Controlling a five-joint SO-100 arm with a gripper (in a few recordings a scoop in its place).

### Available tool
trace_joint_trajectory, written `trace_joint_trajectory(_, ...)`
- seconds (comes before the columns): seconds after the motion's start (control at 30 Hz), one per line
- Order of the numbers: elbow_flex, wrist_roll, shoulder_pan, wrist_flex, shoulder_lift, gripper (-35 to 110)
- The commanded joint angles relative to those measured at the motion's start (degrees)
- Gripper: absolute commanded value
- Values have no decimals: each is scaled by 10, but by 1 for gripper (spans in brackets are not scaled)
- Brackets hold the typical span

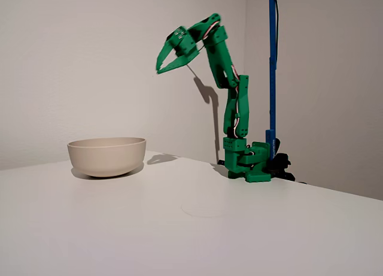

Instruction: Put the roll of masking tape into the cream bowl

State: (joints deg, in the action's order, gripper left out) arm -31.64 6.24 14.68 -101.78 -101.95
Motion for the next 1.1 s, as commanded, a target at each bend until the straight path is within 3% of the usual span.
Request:
trace_joint_trajectory(0.0, -32, -1, -48, -47, -103, -8)
trace_joint_trajectory(0.3, -304, -16, -143, -4, -288, -8)
trace_joint_trajectory(1.07, -1069, -47, -178, 247, -695, -8)
